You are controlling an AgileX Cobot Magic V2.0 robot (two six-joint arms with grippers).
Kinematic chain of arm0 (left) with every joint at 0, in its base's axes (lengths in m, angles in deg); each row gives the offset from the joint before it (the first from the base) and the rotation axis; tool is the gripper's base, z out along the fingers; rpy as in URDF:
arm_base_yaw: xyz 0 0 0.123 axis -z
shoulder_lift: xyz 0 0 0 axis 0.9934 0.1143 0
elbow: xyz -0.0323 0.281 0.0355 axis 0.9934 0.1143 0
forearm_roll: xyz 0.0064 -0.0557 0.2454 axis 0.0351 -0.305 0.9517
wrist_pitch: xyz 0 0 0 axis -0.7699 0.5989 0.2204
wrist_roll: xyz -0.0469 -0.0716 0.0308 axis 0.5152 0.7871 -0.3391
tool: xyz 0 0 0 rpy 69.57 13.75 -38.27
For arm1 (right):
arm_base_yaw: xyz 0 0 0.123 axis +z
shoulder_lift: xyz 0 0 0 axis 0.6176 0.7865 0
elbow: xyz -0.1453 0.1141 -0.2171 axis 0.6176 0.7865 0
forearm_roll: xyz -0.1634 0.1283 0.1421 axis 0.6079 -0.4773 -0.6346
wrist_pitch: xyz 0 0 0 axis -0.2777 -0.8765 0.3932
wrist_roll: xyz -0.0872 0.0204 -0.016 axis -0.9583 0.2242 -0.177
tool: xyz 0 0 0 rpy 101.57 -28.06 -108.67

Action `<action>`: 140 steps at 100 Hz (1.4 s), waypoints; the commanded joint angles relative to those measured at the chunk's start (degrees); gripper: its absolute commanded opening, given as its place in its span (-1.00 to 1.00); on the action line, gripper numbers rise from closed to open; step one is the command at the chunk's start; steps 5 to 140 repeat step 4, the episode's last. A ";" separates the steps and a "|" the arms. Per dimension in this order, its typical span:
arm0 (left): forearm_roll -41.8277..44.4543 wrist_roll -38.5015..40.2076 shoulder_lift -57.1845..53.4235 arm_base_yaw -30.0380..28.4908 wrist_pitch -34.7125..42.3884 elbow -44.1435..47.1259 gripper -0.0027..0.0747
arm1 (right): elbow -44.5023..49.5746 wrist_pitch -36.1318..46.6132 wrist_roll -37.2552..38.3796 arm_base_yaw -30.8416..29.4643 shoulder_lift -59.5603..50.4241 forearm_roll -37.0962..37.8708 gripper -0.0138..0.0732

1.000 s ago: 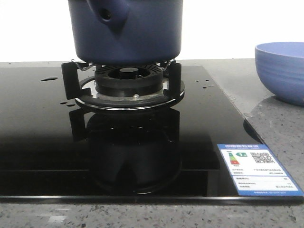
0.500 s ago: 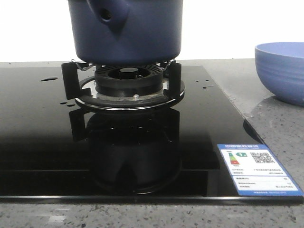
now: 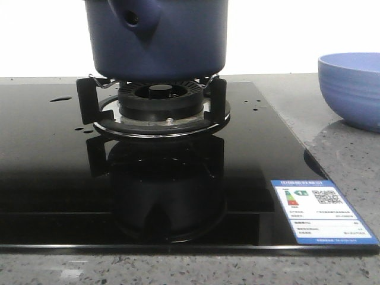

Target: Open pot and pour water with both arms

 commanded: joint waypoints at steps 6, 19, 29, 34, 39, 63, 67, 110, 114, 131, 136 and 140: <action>-0.01 0.46 -1.51 0.26 4.46 1.86 -0.98 | 1.56 4.11 0.00 0.17 -1.01 0.71 -0.79; -0.01 0.46 -1.51 0.26 4.46 1.86 -0.98 | 1.56 4.11 0.00 0.17 -1.01 0.71 -0.79; -0.01 0.46 -1.51 0.26 4.46 1.86 -0.98 | 1.56 4.11 0.00 0.17 -1.01 0.71 -0.79; -0.01 0.46 -1.51 0.26 4.46 1.86 -0.98 | 1.56 4.11 0.00 0.17 -1.01 0.71 -0.79; -0.01 0.46 -1.51 0.26 4.46 1.86 -0.98 | 1.56 4.11 0.00 0.17 -1.01 0.71 -0.79; -0.01 0.46 -1.51 0.26 4.46 1.86 -0.98 | 1.56 4.11 0.00 0.17 -1.01 0.71 -0.79; -0.01 0.46 -1.51 0.26 4.46 1.86 -0.98 | 1.56 4.11 0.00 0.17 -1.01 0.71 -0.79; -0.01 0.46 -1.51 0.26 4.46 1.86 -0.98 | 1.56 4.11 0.00 0.17 -1.01 0.71 -0.79; -0.01 0.46 -1.51 0.26 4.46 1.86 -0.98 | 1.56 4.11 0.00 0.17 -1.01 0.71 -0.79; -0.01 0.46 -1.51 0.26 4.46 1.86 -0.98 | 1.56 4.11 0.00 0.17 -1.01 0.71 -0.79; -0.01 0.46 -1.51 0.26 4.46 1.86 -0.98 | 1.56 4.11 0.00 0.17 -1.01 0.71 -0.79; -0.01 0.46 -1.51 0.26 4.46 1.86 -0.98 | 1.56 4.11 0.00 0.17 -1.01 0.71 -0.79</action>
